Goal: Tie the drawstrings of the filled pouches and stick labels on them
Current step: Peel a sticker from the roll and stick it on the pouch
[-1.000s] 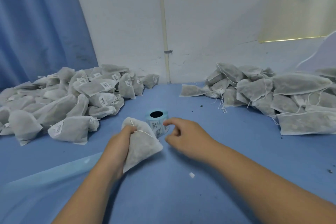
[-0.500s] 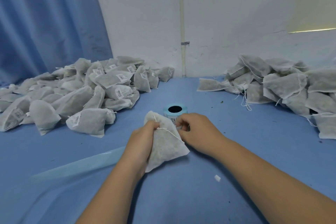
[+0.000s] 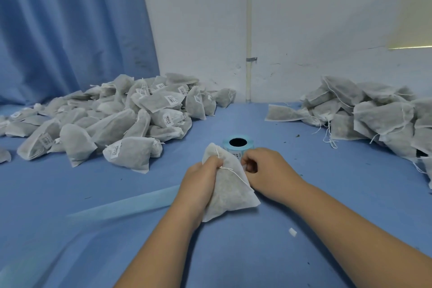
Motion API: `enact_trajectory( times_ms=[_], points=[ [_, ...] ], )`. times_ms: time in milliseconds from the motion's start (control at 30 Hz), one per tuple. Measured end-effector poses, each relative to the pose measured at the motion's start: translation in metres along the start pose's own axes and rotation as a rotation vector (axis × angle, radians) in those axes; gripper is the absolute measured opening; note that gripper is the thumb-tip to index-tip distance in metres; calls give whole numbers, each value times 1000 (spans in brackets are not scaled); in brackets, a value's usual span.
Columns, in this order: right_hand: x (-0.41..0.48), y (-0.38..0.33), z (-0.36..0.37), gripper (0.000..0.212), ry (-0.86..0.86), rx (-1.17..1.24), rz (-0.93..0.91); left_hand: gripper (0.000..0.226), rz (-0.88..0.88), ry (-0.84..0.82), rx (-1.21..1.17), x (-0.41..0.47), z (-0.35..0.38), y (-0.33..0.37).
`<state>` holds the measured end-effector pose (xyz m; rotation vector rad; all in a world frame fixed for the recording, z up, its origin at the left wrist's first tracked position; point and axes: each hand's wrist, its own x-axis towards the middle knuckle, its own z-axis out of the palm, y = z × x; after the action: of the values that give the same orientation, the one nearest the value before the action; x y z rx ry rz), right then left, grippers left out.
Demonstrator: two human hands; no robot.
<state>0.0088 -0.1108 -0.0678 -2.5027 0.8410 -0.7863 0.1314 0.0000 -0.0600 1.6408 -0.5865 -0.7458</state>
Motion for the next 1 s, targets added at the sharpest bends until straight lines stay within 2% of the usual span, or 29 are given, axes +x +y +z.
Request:
enact_trajectory(
  times_ms=[100, 300, 500, 733, 867, 1000],
  points=[
    [-1, -1, 0, 12, -2, 8, -11, 23, 5, 3, -2, 0, 0, 0],
    [-1, -6, -1, 33, 2, -37, -24, 22, 8, -25, 13, 1, 1, 0],
    [1, -5, -3, 17, -15, 32, 41, 21, 21, -49, 6, 3, 0, -2],
    [-3, -2, -15, 14, -92, 187, 72, 22, 15, -43, -22, 2, -1, 0],
    [-5, 3, -14, 31, -41, 187, 84, 22, 7, -28, -37, 2, -1, -1],
    [-7, 4, -15, 38, -13, 165, 95, 21, 2, -9, -37, 3, -3, 0]
  ],
)
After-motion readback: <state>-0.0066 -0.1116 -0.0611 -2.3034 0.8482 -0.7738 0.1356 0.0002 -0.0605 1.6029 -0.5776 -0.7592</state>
